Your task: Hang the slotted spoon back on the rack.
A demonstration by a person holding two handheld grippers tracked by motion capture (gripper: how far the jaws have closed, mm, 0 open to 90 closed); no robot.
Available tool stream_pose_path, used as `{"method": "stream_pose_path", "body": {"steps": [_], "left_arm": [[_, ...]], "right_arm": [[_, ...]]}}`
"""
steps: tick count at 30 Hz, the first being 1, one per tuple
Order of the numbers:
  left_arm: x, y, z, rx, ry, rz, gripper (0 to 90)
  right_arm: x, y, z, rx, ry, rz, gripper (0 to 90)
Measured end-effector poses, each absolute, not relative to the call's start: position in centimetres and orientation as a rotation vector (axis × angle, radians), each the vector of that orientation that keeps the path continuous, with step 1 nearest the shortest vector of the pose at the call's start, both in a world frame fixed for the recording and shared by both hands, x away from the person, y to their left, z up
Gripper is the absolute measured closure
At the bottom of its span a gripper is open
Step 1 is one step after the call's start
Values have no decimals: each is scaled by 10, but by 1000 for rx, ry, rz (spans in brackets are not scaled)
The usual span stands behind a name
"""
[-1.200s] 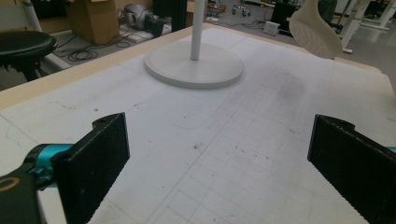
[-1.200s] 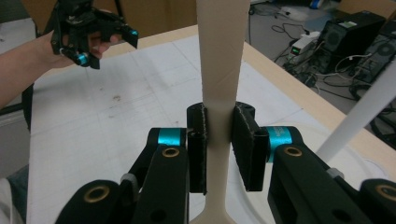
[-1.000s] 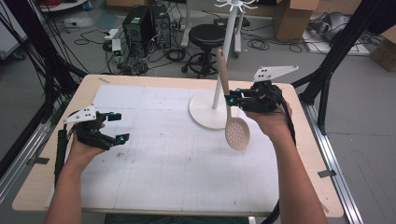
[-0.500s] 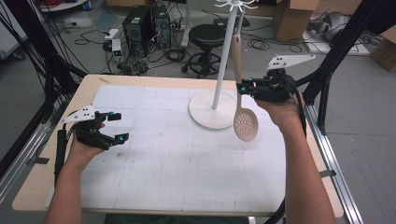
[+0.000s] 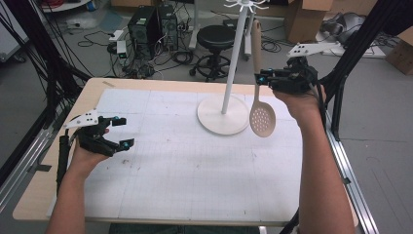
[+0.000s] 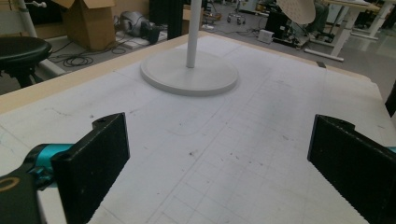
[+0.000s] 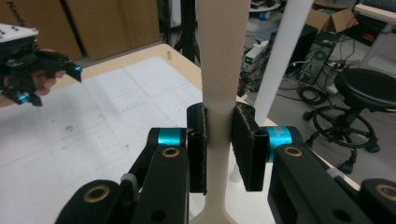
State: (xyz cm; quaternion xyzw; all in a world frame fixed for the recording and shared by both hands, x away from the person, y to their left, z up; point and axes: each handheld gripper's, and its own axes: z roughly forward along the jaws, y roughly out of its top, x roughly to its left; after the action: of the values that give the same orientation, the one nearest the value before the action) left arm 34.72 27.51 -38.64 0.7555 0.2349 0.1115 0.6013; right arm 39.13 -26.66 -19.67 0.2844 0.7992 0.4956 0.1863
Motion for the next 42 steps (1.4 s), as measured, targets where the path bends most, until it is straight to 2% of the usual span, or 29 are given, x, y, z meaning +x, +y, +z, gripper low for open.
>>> {"method": "stream_pose_path", "body": {"steps": [12,42], "left_arm": [[347,276,-386,1745,540,260,62],[346,278,-385,1736,544,262,62]], "right_arm": [[410,-269,-185,880,2220,1355,758],[426,-268,-186,967,2182,1350,758]]}}
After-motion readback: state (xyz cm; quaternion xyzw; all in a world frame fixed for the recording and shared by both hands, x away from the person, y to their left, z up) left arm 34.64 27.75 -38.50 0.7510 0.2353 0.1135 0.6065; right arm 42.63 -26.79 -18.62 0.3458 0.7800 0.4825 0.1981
